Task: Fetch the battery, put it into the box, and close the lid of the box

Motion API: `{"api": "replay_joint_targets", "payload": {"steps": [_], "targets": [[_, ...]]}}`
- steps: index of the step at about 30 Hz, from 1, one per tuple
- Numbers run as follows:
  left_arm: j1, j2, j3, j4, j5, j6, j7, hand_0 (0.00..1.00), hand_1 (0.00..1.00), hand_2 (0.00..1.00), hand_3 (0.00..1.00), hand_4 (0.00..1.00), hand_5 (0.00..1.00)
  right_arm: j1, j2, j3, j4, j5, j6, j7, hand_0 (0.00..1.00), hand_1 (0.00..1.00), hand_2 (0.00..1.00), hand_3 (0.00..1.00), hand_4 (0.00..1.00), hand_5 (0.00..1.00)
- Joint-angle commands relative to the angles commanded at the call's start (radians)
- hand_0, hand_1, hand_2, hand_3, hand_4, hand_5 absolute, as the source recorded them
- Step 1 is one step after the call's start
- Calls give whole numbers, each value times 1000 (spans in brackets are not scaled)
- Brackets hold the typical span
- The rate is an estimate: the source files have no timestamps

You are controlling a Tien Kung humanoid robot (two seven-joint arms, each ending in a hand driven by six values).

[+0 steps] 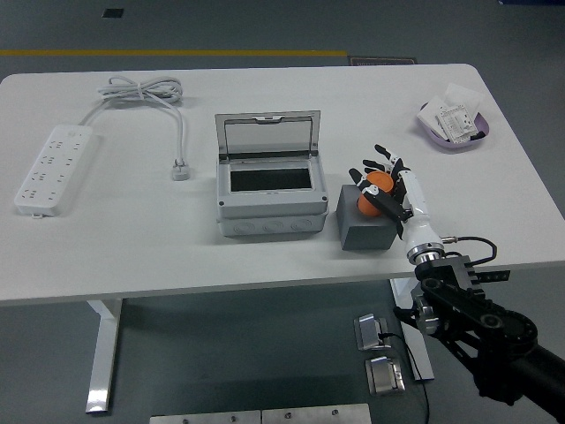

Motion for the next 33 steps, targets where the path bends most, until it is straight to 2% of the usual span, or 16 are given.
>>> {"api": "replay_joint_targets", "payload": {"steps": [7,8,13,14,25,26,30,31,33], "targets": [[-1,1,2,0,0,1,-1,627,692,635,638,702,171,2,-1,-9,1,0,-1,-5,745,740,738,891,645,124],[-1,1,2,0,0,1,-1,622,692,634,638,701,168,2,-1,-9,2,0,-1,-6,627,639,713,860,610,80],[-1,2,1,-1,1,1,-2,622,692,634,638,701,168,3,-2,-13,4,1,-5,-8,627,639,713,860,610,80],[-1,3,1,-1,1,1,-2,621,692,634,638,700,164,3,-2,-14,5,3,-7,-8,399,511,658,824,593,76],[1,3,-2,-1,4,1,-4,620,692,633,638,700,162,6,-4,-27,12,17,-21,3,370,492,641,813,563,85],[1,3,-2,-1,5,1,-4,618,692,633,638,700,159,7,-5,-28,12,18,-22,4,333,466,594,744,528,103],[0,4,-8,-1,11,2,-5,618,692,633,638,700,159,9,-5,-30,13,28,-25,9,333,466,594,744,528,103],[0,4,-9,-1,13,2,-5,618,692,633,638,700,155,9,-5,-30,12,32,-25,11,297,428,496,535,497,163],[1,5,-10,-1,13,2,-5,618,692,633,638,700,155,9,-5,-30,11,38,-24,12,297,428,496,535,497,163]]}}
